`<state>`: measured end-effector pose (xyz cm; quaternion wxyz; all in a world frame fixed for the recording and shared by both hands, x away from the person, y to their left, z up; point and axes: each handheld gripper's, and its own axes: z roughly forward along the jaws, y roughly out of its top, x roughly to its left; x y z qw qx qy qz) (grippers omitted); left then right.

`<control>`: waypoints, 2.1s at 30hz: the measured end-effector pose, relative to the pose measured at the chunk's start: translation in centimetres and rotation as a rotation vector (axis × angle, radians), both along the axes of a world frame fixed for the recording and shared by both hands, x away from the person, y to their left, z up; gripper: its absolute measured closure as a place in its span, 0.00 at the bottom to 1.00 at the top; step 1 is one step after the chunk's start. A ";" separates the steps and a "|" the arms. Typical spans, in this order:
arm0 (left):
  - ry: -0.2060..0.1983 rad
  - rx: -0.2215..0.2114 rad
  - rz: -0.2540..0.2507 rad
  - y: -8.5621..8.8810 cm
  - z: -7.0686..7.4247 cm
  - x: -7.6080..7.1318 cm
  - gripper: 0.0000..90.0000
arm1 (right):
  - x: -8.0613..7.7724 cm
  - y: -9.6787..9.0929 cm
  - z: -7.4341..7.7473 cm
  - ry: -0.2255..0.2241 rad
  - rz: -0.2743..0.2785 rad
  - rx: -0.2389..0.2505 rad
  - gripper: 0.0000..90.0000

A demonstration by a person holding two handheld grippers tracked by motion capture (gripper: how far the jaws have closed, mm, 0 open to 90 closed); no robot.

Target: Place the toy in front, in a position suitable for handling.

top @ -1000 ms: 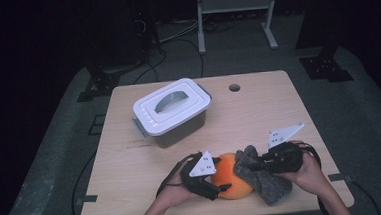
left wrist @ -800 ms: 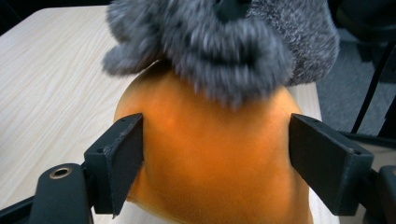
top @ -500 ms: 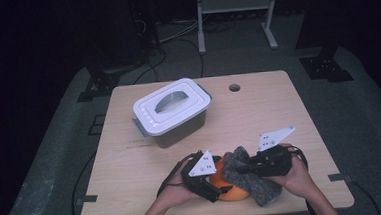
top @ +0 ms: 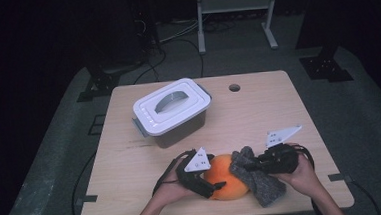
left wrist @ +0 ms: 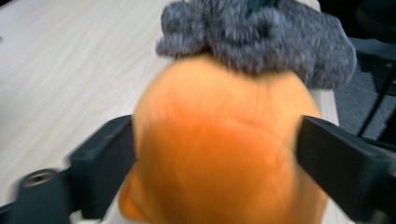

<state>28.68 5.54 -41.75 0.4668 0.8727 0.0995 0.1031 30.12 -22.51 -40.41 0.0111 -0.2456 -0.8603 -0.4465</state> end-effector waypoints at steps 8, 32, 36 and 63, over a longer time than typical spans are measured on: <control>-0.022 0.037 -0.024 0.1 -0.6 0.0 0.25 | -0.3 1.5 0.2 -0.017 0.031 0.023 0.86; 0.100 -0.027 0.024 3.7 -1.6 2.1 0.26 | 1.0 -0.7 -2.3 0.072 -0.012 0.014 0.85; 0.113 -0.039 0.030 3.9 -1.7 2.2 0.26 | 1.1 -1.2 -2.8 0.091 -0.025 -0.007 0.85; 0.046 -0.010 0.013 1.8 -1.0 1.5 0.25 | 0.1 1.5 0.1 -0.015 0.034 0.027 0.85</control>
